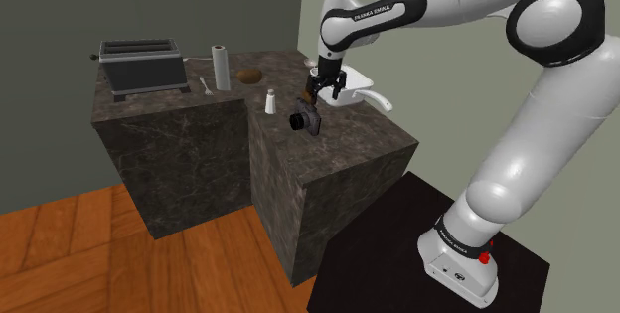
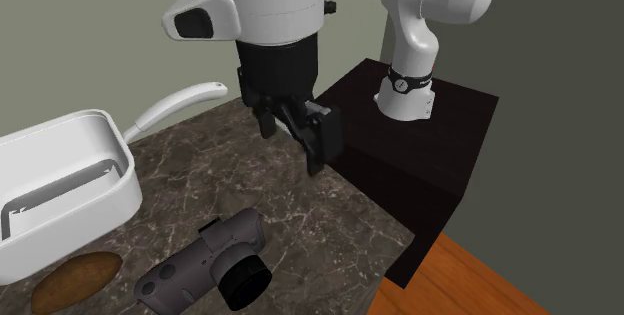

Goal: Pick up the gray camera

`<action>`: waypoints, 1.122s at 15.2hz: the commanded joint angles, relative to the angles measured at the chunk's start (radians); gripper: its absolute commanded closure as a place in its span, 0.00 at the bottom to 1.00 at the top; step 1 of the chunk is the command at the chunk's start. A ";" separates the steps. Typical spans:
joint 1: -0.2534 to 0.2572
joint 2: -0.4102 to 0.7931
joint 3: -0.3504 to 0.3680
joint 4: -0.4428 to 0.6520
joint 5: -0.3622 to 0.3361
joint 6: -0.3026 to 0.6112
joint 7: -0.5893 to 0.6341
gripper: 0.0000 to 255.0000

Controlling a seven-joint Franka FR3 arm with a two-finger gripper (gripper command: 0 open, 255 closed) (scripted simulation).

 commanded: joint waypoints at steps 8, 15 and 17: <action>-0.010 0.352 -0.031 0.354 -0.010 0.009 0.108 0.00; -0.024 0.658 -0.060 0.749 0.001 -0.070 0.172 0.00; -0.026 0.696 -0.063 0.789 0.003 -0.072 0.178 0.00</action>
